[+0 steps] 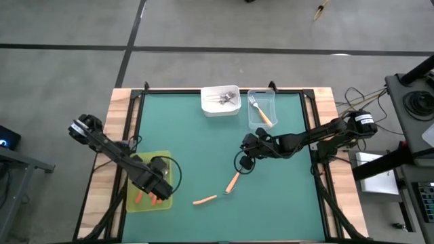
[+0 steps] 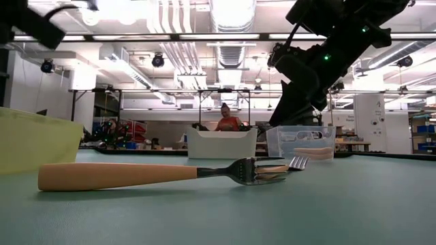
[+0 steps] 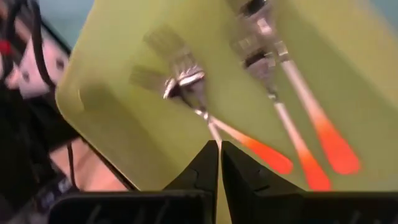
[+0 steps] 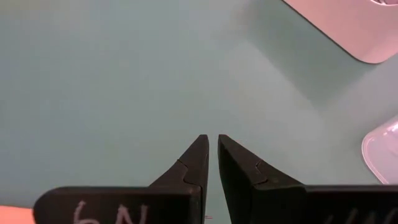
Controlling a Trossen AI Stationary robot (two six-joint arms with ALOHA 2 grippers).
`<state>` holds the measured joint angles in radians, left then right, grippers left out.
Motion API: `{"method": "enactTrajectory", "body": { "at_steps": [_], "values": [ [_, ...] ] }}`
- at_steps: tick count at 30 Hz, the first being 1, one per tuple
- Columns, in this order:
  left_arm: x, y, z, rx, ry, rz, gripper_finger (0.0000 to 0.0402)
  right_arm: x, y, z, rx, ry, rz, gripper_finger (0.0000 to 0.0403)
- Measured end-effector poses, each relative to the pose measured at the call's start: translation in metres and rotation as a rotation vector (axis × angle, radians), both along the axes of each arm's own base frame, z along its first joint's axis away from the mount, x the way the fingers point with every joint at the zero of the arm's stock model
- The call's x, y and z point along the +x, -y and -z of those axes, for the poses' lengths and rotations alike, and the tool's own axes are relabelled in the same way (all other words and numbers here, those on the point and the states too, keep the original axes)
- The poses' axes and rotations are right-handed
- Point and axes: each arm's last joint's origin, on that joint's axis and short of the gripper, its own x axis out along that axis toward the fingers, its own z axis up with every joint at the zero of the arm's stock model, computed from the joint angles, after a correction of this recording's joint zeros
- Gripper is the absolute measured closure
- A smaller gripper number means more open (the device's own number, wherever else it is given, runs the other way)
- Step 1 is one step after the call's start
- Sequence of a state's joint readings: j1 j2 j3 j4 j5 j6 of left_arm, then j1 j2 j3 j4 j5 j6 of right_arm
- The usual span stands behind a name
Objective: Sort silverware by color (type)
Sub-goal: Put the orange fork into the yellow bin
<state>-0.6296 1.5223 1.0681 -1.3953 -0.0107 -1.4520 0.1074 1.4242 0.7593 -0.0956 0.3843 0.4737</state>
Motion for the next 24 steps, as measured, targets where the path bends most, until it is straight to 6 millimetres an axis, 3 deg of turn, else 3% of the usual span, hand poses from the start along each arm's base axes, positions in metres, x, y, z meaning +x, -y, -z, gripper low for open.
{"method": "enactTrajectory", "body": {
  "at_steps": [10,19,24],
  "values": [
    [-0.011,-0.006,0.033,-0.027,-0.058,-0.130,0.0400,0.000,0.001,0.000,-0.008,0.002,0.004,0.0376],
    [-0.013,-0.007,0.048,-0.040,-0.030,-0.154,0.0400,0.000,0.001,0.000,-0.015,-0.001,-0.003,0.0376],
    [-0.019,-0.011,0.057,-0.025,-0.046,-0.163,0.0373,0.000,0.001,0.000,-0.017,-0.002,-0.003,0.0376]
  ]
}}
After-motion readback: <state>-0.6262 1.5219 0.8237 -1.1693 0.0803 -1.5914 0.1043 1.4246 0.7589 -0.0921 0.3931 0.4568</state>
